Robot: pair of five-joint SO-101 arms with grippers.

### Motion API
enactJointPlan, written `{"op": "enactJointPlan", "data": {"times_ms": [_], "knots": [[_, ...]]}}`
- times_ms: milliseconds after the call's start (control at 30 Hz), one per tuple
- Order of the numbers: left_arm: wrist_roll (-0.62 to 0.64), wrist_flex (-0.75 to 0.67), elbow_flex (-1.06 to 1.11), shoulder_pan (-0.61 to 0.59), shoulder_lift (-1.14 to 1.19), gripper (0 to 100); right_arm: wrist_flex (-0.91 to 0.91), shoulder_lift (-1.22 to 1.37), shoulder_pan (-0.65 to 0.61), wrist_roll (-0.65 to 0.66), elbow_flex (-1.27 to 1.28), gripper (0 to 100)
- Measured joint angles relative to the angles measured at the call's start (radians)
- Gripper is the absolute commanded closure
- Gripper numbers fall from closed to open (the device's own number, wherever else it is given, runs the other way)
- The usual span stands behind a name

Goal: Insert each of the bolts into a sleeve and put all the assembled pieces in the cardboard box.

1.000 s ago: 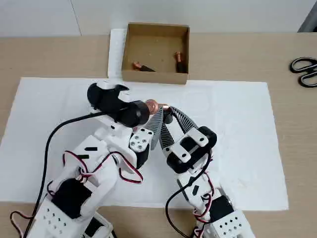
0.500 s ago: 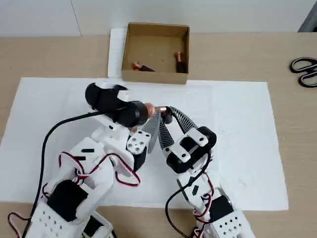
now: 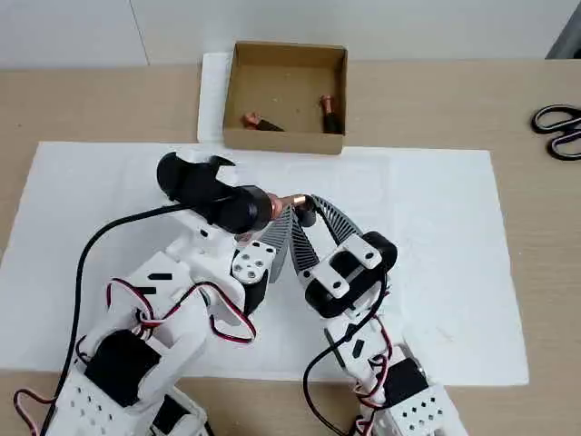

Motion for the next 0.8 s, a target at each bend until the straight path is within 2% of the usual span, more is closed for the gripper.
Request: {"op": "enactJointPlan", "data": {"times_ms": [267, 533, 800], "knots": [[0.000, 0.094, -0.123, 0.025, 0.057, 99, 0.000, 0.000, -0.002, 0.000, 0.000, 99.5], [0.000, 0.101, -0.255, 0.080, 0.235, 99, 0.000, 0.000, 0.000, 0.000, 0.000, 99.5], [-0.005, 0.103, -0.379, 0.055, 0.292, 99, 0.000, 0.000, -0.002, 0.000, 0.000, 99.5]]}}
